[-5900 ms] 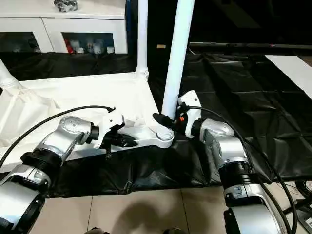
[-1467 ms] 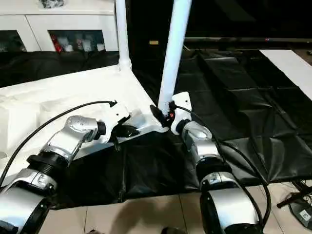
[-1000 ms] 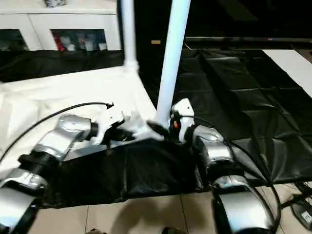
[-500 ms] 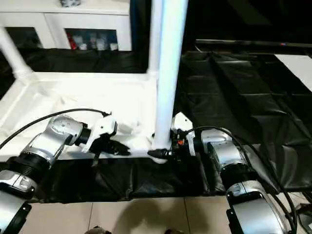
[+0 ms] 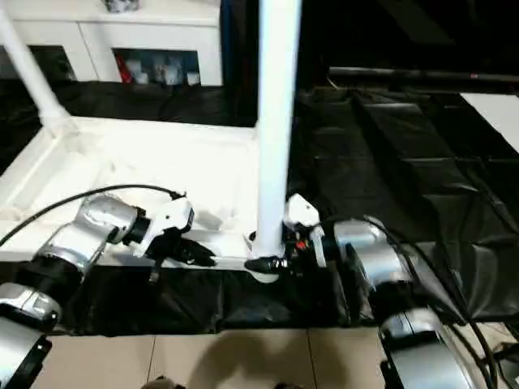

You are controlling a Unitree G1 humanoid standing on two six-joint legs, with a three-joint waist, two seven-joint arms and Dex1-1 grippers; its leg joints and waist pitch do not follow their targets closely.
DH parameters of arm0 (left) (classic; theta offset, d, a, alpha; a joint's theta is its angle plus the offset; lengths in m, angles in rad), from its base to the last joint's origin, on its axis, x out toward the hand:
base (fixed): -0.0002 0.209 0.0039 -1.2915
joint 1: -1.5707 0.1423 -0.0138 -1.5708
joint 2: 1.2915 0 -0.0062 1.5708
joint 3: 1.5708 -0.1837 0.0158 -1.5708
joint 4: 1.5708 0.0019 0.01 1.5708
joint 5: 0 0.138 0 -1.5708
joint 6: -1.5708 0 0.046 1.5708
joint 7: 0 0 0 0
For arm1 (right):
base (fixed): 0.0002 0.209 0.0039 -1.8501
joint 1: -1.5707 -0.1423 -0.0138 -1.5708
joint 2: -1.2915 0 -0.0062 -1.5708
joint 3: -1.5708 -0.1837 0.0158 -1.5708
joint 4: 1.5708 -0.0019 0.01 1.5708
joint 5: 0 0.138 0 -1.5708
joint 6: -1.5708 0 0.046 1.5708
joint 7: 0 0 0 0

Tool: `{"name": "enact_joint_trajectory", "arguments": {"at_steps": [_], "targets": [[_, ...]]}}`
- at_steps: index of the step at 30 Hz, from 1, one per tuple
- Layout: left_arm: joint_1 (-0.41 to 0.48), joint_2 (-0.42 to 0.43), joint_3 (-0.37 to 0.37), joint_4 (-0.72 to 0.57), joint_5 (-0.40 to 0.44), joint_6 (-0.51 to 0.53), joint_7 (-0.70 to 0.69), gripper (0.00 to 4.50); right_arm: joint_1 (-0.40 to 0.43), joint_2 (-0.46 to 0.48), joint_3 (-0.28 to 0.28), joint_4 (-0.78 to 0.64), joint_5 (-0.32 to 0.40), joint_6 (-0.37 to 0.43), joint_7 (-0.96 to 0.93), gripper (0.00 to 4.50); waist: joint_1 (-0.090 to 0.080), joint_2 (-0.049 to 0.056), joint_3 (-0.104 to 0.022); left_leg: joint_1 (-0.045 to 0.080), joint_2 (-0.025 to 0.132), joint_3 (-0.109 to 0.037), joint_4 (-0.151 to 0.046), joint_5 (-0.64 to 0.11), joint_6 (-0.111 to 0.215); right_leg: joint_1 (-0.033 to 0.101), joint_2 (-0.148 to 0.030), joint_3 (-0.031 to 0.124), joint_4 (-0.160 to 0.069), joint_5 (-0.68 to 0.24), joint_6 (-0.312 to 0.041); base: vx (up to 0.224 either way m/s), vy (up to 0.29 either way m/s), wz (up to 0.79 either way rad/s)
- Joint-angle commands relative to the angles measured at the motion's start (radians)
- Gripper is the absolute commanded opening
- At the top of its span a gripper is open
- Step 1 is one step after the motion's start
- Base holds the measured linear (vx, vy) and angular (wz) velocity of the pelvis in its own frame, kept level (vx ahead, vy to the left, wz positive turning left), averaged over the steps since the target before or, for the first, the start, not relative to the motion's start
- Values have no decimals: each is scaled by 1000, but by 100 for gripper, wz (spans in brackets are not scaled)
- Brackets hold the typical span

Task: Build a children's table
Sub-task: Rotate leg to tighten

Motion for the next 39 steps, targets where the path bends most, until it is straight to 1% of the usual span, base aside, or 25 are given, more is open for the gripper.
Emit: {"name": "enact_joint_trajectory", "arguments": {"at_steps": [1,2,3,5,6,8,9,11,12,13,15,17,19,20,22,25,26,28,30,31,32,33,35,36,39], "targets": [[-40,-28,35,-8,-20,-14,60,0,24,20,16,13,-7,-18,-17,278,-7,3,-71,15,14,7,-74,-280,35,54,-46,40,-67,-382,-187,0,0,0],[-39,-29,42,-8,-24,-11,69,0,34,26,7,21,-5,-28,-35,278,-8,2,-71,13,13,7,-74,-281,35,56,-46,39,-67,-389,-183,0,0,0],[-37,-30,49,-8,-28,-6,77,0,45,33,1,25,-6,-42,-58,278,-6,12,-71,13,13,4,-76,-286,33,56,-48,38,-68,-400,-178,0,0,0],[-34,-28,61,-10,-35,1,88,0,61,44,-7,27,-6,-57,-90,277,-9,20,-71,15,13,3,-77,-306,28,55,-47,37,-72,-407,-175,0,0,0],[-33,-29,69,-8,-38,5,96,0,72,51,-12,26,-6,-67,-114,277,-10,20,-71,12,11,2,-78,-307,27,58,-45,36,-71,-399,-176,0,0,0],[-32,-25,72,-5,-39,6,98,0,81,61,-20,30,-8,-81,-142,277,-11,32,-71,14,10,1,-78,-324,25,57,-45,35,-73,-403,-178,0,0,0],[-31,-24,73,-5,-41,7,99,0,85,66,-26,33,-10,-88,-158,277,-13,24,-72,12,10,1,-78,-322,26,59,-44,35,-72,-396,-179,0,0,0],[-29,-21,75,-3,-42,7,99,0,88,77,-37,44,-9,-98,-183,277,-12,37,-72,14,10,0,-78,-326,26,58,-43,34,-71,-384,-188,0,0,0],[-28,-20,74,-3,-42,6,98,0,89,79,-38,50,-11,-102,-188,277,-14,32,-72,11,9,1,-77,-324,28,60,-42,34,-70,-374,-192,0,0,0],[-27,-19,73,-3,-42,6,97,0,89,81,-40,57,-15,-112,-198,277,-14,32,-73,11,9,1,-78,-320,29,61,-42,34,-69,-371,-194,0,0,0],[-24,-17,74,-3,-44,5,94,0,91,89,-45,70,-24,-130,-226,277,-16,44,-72,12,10,1,-78,-323,30,59,-42,34,-68,-357,-204,0,0,0],[-21,-16,77,-4,-46,8,98,0,91,97,-55,82,-22,-138,-250,277,-21,42,-73,11,10,1,-78,-326,29,60,-41,34,-67,-342,-210,0,0,0],[-20,-24,90,-1,-44,16,136,0,80,125,-89,126,-16,-167,-346,277,-26,42,-73,11,10,1,-78,-332,28,59,-43,35,-66,-340,-215,0,0,0],[-21,-28,93,0,-43,19,149,0,77,132,-98,136,-10,-167,-362,277,-32,36,-73,10,9,-1,-78,-332,23,61,-44,34,-66,-348,-216,0,0,0],[-19,-44,101,-4,-42,37,186,0,65,147,-113,169,-19,-184,-439,277,-39,40,-71,12,7,-1,-78,-342,26,60,-42,33,-70,-371,-210,0,0,0],[-14,-88,107,-22,-32,78,279,0,29,185,-143,239,-34,-191,-606,277,-44,37,-71,12,6,-1,-78,-339,20,58,-44,35,-71,-384,-207,0,0,0],[-14,-88,107,-22,-32,78,279,0,29,185,-143,239,-34,-191,-606,277,-48,36,-70,11,6,-2,-79,-333,16,58,-44,35,-71,-391,-204,0,0,0],[-9,-146,104,-42,-20,115,362,0,-12,231,-180,299,-12,-182,-719,277,-56,32,-70,12,6,-1,-78,-337,17,56,-45,35,-73,-402,-199,0,0,0],[-14,-200,100,-49,-3,149,446,0,-49,264,-192,340,-17,-173,-830,277,-57,32,-69,11,3,-1,-76,-328,22,58,-44,33,-75,-410,-193,0,0,0],[-19,-223,98,-47,5,163,483,0,-66,279,-196,359,-22,-169,-880,276,-59,27,-69,10,3,0,-76,-324,24,57,-42,34,-74,-410,-191,0,0,0],[-26,-245,98,-41,13,168,521,0,-81,291,-197,375,-30,-167,-926,276,-60,32,-67,13,3,0,-76,-327,24,54,-43,33,-78,-426,-187,0,0,0],[-40,-273,90,-22,31,167,575,0,-104,314,-201,397,-36,-165,-985,276,-61,31,-68,15,1,1,-75,-334,25,53,-42,32,-80,-443,-180,0,0,0],[-52,-286,79,-1,56,152,619,0,-121,331,-202,416,-43,-154,-1039,276,-62,31,-67,15,-1,1,-75,-344,26,51,-40,30,-85,-467,-164,0,0,0],[-57,-289,79,6,57,153,631,0,-129,340,-206,424,-41,-157,-1057,276,-61,28,-68,15,-3,2,-74,-346,31,49,-41,30,-88,-475,-154,0,0,0],[-60,-294,85,7,51,160,645,0,-148,359,-214,447,-44,-173,-1104,276,-61,29,-68,12,-2,0,-76,-352,39,50,-43,28,-88,-483,-146,0,0,0]]}}
